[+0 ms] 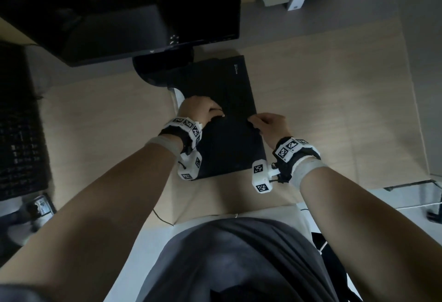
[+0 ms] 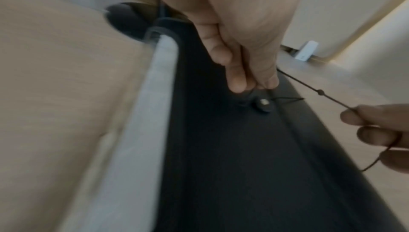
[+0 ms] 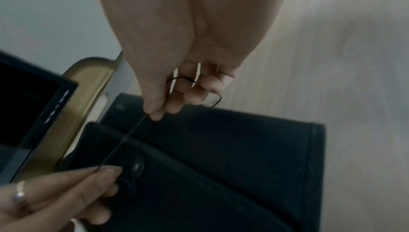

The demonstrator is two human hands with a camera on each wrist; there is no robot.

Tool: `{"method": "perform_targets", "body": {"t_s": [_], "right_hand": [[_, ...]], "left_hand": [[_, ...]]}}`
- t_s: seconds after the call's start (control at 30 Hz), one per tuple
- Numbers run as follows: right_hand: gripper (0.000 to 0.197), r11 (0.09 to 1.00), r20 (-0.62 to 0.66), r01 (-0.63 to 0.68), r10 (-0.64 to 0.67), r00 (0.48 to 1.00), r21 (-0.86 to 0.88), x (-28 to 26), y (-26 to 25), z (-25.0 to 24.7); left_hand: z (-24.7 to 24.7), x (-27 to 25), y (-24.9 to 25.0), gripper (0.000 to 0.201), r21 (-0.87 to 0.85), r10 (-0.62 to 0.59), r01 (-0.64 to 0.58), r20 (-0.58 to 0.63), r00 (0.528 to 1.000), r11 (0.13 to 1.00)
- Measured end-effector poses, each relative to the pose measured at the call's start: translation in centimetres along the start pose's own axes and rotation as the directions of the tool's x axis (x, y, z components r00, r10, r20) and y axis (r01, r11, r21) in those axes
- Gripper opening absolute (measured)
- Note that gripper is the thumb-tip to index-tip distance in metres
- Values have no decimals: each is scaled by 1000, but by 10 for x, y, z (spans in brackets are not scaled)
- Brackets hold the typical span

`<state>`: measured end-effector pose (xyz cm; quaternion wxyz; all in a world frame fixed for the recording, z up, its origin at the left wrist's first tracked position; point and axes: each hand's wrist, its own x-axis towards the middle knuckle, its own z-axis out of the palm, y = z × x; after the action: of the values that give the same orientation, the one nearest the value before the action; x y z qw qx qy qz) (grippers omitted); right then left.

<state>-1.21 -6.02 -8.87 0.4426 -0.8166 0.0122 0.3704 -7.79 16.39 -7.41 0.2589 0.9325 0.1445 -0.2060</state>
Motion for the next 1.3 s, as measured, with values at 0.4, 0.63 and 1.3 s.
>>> {"method": "perform_targets", "body": {"t_s": [0.4,0.63,1.3], "right_hand": [[14,984,80,36,-22,997,-175,-9,10,10],[37,989,36,-42,47,998,-139,-16,42,-31],[30,1000,162,15,-11,987,-20,19,3,-52]], "left_hand": [[52,-54,-15,22,-27,-133,132,-54,990,991],[60,-31,40,20,251,-5,25,-80,997,968],[2,41,43,14,12,-220,225,-163,962,974]]}}
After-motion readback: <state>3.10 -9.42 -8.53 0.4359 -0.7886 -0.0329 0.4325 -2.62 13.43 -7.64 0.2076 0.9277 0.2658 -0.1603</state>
